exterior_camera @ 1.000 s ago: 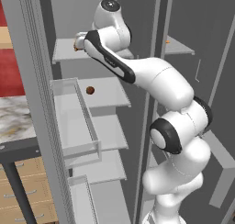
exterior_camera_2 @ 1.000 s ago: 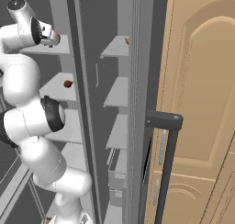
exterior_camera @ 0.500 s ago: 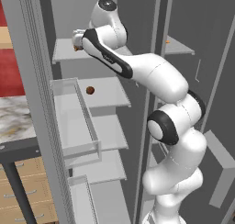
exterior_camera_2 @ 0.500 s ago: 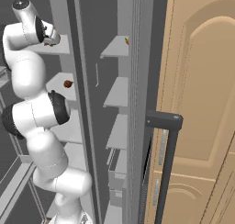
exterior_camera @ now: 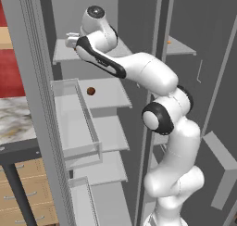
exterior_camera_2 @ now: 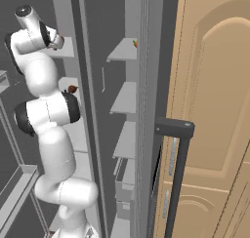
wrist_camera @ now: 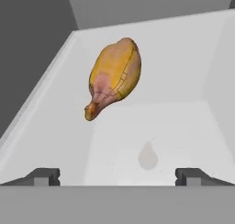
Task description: There's a chicken drumstick in the fridge that needs to be moved to the freezer for freezing. Pick up the chicken drumstick from the fridge, place it on any shelf in the freezer, and close the fridge and freezer doors when done.
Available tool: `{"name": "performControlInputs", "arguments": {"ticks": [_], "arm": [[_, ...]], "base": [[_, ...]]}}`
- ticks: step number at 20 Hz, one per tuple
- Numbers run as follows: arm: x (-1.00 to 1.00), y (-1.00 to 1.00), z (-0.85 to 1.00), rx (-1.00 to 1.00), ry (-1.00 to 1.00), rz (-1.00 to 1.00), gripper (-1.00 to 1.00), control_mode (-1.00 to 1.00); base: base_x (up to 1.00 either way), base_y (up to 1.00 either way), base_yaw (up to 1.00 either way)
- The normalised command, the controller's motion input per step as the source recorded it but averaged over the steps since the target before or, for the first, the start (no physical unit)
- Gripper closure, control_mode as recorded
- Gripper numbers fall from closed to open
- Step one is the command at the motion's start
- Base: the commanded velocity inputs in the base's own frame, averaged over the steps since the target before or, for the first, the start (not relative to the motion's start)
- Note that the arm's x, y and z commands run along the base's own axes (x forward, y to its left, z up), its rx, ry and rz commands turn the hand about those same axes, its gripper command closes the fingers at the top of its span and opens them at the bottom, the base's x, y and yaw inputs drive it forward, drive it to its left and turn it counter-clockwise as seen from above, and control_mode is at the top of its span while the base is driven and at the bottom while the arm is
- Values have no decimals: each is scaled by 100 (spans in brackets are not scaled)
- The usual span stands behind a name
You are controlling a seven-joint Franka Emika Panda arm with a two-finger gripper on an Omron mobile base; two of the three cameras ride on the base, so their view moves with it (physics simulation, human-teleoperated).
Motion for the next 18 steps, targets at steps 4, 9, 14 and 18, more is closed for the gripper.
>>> {"name": "performControlInputs", "arguments": {"ticks": [4,9,14,18], "arm": [[48,17,0,0,11,-6,-100,-100],[51,19,0,-1,18,-5,-100,-100],[49,15,0,0,14,-3,-100,-100],[50,23,0,-1,8,-3,-100,-100]], "base": [[0,0,0],[0,0,0],[0,0,0],[0,0,0]]}}
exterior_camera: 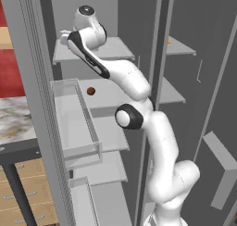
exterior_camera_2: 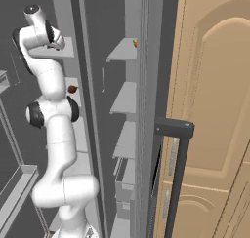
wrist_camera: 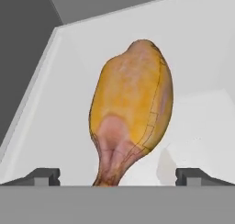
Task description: There's a chicken drumstick in the fridge that needs to be moved to the freezer for freezing. Pick up the chicken drumstick from the fridge, place it on any shelf in the freezer, and close the fridge and freezer doors when done.
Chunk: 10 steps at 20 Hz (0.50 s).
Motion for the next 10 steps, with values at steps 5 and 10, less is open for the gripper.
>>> {"name": "performControlInputs", "arguments": {"ticks": [5,10], "arm": [[57,15,-6,-1,2,-2,-100,-100],[58,0,-2,0,17,0,100,-100]], "base": [[0,0,0],[0,0,0]]}}
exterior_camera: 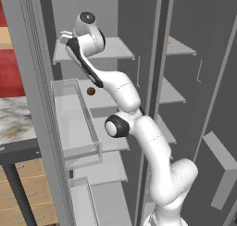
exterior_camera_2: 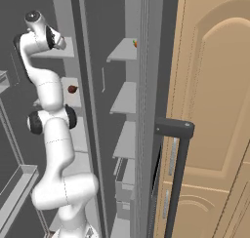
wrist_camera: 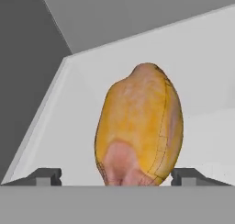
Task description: There's a chicken drumstick in the fridge that needs to be moved to the freezer for freezing. Pick up the chicken drumstick from the fridge, place it on any shelf in the freezer, and close the fridge and freezer doors when done.
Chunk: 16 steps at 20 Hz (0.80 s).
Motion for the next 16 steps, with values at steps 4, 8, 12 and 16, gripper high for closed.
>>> {"name": "performControlInputs", "arguments": {"ticks": [4,8,12,16], "arm": [[46,-1,-18,0,34,-2,100,-100],[24,-2,-21,0,47,-3,100,-100],[-19,-4,-6,0,34,0,100,-100],[-71,0,-4,0,1,0,100,-100]], "base": [[0,0,0],[0,0,0],[0,0,0],[0,0,0]]}}
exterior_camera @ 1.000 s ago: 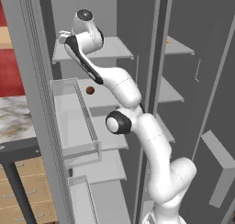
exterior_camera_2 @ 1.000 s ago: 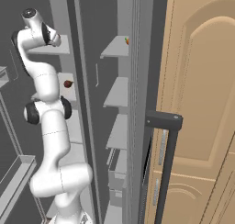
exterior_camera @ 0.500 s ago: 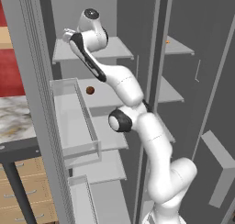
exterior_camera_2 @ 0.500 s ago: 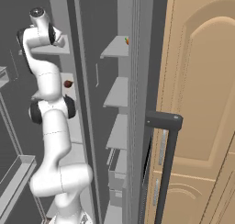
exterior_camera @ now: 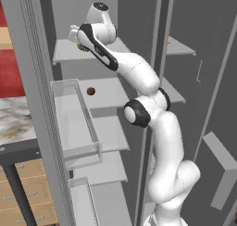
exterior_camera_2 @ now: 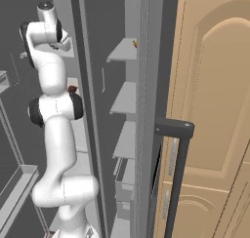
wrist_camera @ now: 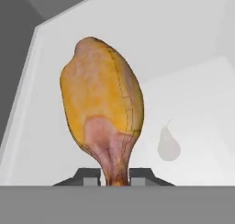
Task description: There's a chicken drumstick in the fridge that needs to be moved to the freezer for freezing. Pick up the chicken drumstick from the fridge, place it on any shelf in the freezer, and close the fridge and freezer doors when done.
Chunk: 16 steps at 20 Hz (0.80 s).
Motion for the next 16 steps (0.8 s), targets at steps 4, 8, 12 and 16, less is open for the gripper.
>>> {"name": "performControlInputs", "arguments": {"ticks": [4,8,12,16], "arm": [[-94,1,0,0,-2,0,100,-100],[-100,0,0,0,-7,0,100,-100],[-100,-3,0,0,-16,0,100,-100],[-100,-10,8,3,-10,0,100,-100]], "base": [[0,0,0],[0,0,0],[0,0,0],[0,0,0]]}}
